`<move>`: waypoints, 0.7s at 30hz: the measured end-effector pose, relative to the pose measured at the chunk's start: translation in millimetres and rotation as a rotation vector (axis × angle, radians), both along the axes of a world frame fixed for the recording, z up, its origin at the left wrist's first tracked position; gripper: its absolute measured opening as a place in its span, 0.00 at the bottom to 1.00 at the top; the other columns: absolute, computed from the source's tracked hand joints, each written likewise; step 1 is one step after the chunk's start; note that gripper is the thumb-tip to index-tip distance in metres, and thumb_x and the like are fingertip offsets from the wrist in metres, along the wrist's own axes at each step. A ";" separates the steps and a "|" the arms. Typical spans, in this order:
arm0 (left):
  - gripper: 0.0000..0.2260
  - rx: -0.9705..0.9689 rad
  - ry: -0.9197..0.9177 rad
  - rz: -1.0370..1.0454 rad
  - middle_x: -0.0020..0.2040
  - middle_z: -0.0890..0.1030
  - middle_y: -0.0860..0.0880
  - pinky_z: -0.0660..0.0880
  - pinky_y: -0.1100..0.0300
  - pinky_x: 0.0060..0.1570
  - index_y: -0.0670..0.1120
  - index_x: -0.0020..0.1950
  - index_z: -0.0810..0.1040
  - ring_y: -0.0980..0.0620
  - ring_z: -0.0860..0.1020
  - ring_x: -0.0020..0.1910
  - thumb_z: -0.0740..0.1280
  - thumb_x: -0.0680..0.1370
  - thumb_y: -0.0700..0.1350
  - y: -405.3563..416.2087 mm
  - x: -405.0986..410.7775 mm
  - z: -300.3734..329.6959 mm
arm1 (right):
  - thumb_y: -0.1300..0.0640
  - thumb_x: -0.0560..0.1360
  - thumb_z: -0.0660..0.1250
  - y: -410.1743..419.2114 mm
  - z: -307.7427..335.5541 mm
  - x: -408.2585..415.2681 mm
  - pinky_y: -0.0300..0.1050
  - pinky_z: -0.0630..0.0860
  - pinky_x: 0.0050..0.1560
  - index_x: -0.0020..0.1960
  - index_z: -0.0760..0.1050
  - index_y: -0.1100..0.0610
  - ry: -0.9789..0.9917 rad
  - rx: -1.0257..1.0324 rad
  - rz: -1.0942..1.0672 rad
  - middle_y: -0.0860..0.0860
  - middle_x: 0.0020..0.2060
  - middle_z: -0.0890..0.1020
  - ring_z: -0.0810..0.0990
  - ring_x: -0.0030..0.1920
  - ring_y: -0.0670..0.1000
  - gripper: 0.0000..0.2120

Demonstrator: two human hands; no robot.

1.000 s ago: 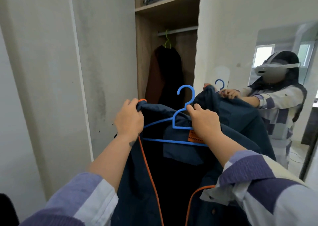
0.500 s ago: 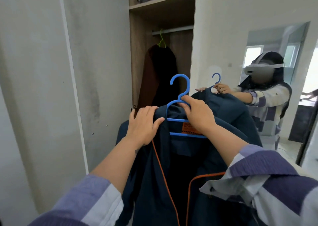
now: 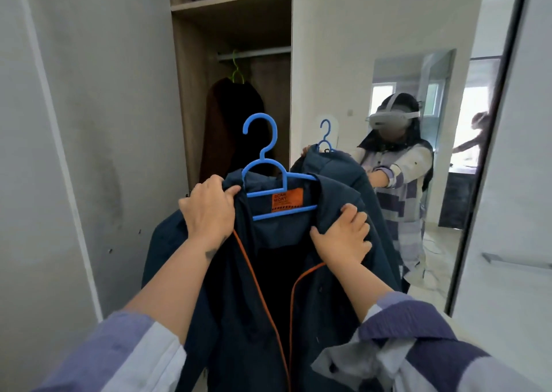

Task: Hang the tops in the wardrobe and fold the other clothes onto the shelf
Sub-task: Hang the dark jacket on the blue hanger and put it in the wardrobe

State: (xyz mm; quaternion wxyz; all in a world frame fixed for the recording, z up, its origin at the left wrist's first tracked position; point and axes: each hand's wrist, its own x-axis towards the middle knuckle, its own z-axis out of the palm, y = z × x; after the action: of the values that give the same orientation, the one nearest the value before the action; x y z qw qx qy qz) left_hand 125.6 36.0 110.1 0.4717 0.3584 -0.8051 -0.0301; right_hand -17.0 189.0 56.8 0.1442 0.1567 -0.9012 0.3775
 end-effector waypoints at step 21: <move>0.12 0.143 0.148 0.018 0.40 0.75 0.50 0.61 0.51 0.45 0.46 0.43 0.71 0.43 0.74 0.49 0.59 0.80 0.53 -33.4 17.9 -9.8 | 0.39 0.74 0.55 -24.7 37.2 30.4 0.48 0.64 0.58 0.52 0.77 0.47 0.545 -0.020 0.498 0.46 0.45 0.74 0.70 0.51 0.49 0.18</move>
State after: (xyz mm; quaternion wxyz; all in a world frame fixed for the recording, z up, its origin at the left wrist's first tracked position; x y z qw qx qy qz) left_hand 143.6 2.5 100.3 0.5036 0.3952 -0.7604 -0.1094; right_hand 13.4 164.3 94.0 0.2843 0.4645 -0.7602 0.3543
